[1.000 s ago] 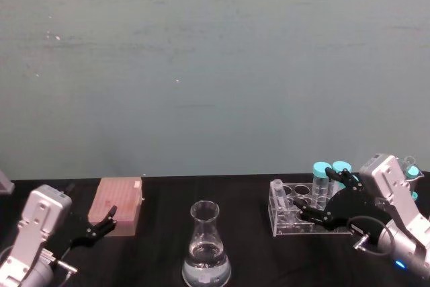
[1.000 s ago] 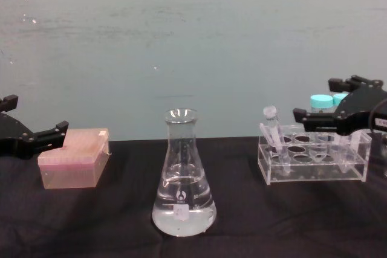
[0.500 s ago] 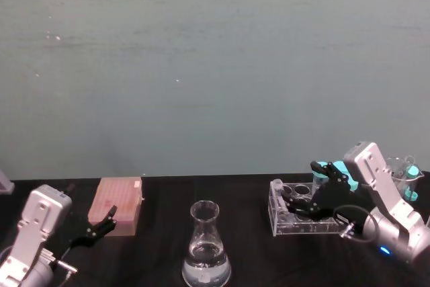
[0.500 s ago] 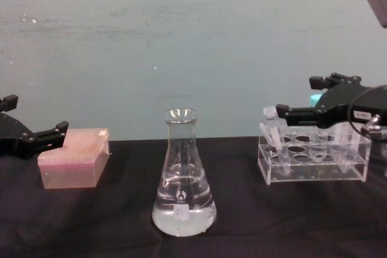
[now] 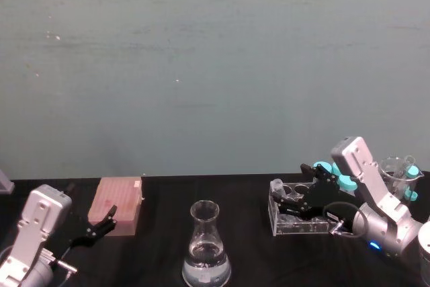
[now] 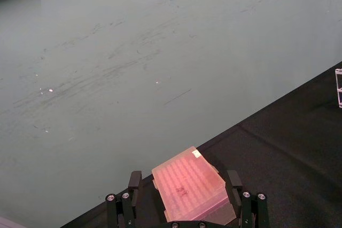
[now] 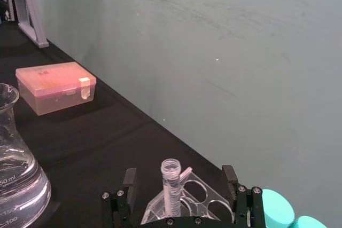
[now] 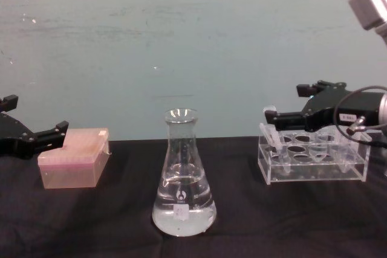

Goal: Pour the liquid from the test tube into the beaker using one hand.

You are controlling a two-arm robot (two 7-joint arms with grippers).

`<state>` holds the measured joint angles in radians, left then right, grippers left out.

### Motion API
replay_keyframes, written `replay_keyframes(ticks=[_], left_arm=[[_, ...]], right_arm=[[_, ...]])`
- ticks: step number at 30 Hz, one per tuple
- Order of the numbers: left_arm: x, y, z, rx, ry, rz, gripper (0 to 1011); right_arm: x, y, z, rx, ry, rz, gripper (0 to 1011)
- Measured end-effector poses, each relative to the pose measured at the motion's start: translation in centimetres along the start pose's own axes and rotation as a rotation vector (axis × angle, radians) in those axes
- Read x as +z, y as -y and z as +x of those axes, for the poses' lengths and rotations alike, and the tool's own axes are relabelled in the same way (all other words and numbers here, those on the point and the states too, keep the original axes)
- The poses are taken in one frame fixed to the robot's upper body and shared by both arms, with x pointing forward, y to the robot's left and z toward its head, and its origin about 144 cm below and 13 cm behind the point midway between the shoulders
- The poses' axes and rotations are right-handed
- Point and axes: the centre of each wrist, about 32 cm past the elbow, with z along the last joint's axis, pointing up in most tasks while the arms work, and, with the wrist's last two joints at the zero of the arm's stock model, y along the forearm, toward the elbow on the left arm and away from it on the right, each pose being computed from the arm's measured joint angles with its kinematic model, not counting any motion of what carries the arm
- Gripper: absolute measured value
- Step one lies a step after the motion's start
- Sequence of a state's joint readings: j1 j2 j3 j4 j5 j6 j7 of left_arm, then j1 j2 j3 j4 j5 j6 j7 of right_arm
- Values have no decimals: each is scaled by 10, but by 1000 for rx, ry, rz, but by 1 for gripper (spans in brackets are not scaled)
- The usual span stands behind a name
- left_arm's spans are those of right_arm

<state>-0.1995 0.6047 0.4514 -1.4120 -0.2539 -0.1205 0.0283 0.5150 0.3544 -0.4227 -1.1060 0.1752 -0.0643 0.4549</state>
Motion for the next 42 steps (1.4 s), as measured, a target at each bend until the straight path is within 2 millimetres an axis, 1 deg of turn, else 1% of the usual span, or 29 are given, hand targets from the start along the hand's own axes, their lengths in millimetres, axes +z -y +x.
replay_keyframes(ticks=[23, 42], left_arm=[[0, 0, 0, 0, 0, 0, 1000], [0, 0, 0, 0, 0, 0, 1000]], right_arm=[[-4, -25, 3, 21, -1, -91, 1000], [-11, -36, 6, 25, -9, -107, 1000]])
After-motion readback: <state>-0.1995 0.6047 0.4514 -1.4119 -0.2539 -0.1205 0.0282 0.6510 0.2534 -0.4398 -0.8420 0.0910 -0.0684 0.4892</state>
